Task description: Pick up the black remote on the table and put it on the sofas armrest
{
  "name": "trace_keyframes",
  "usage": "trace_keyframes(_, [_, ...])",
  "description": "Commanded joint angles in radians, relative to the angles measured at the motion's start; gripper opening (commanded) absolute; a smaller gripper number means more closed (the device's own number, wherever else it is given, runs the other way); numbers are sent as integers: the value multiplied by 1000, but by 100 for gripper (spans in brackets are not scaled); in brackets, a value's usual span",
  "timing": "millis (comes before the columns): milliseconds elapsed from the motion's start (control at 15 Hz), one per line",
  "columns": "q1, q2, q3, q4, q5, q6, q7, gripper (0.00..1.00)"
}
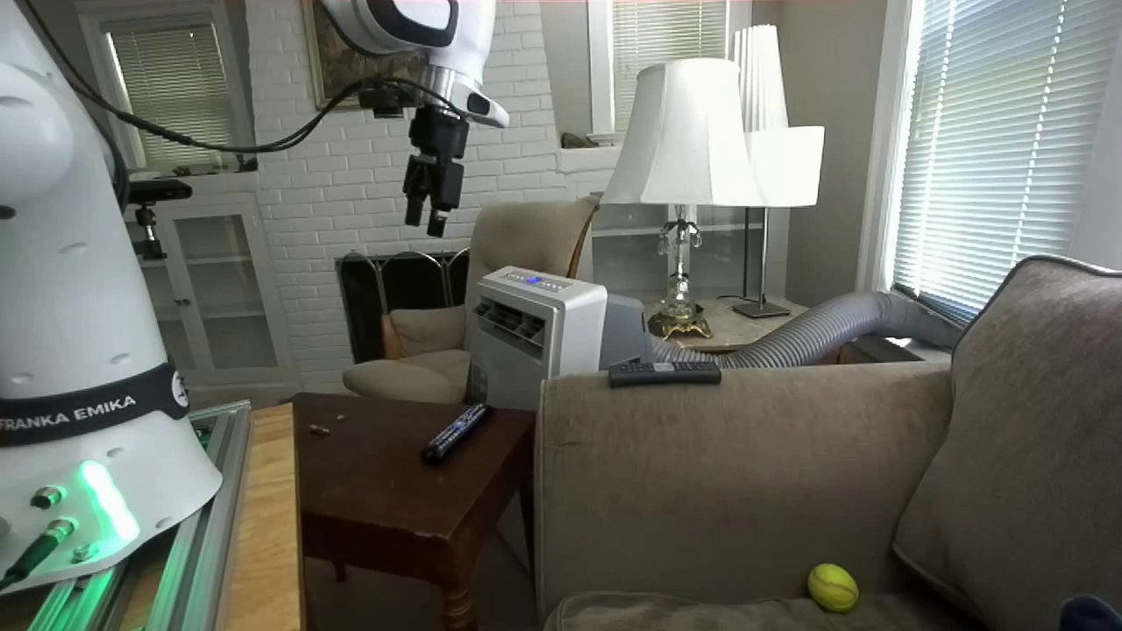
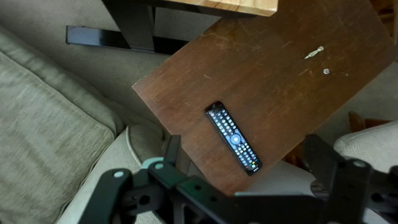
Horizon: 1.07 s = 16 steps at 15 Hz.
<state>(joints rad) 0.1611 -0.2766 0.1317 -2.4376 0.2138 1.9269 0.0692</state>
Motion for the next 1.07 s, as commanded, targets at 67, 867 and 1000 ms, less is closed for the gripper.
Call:
trace_keyframes(67, [18,160,92,121,-197,77,9,100])
trace_keyframes(867, [102,584,110,327,-494,454,-4,100])
trace_keyframes(1000, [119,614,113,331,-492,452,-35,100])
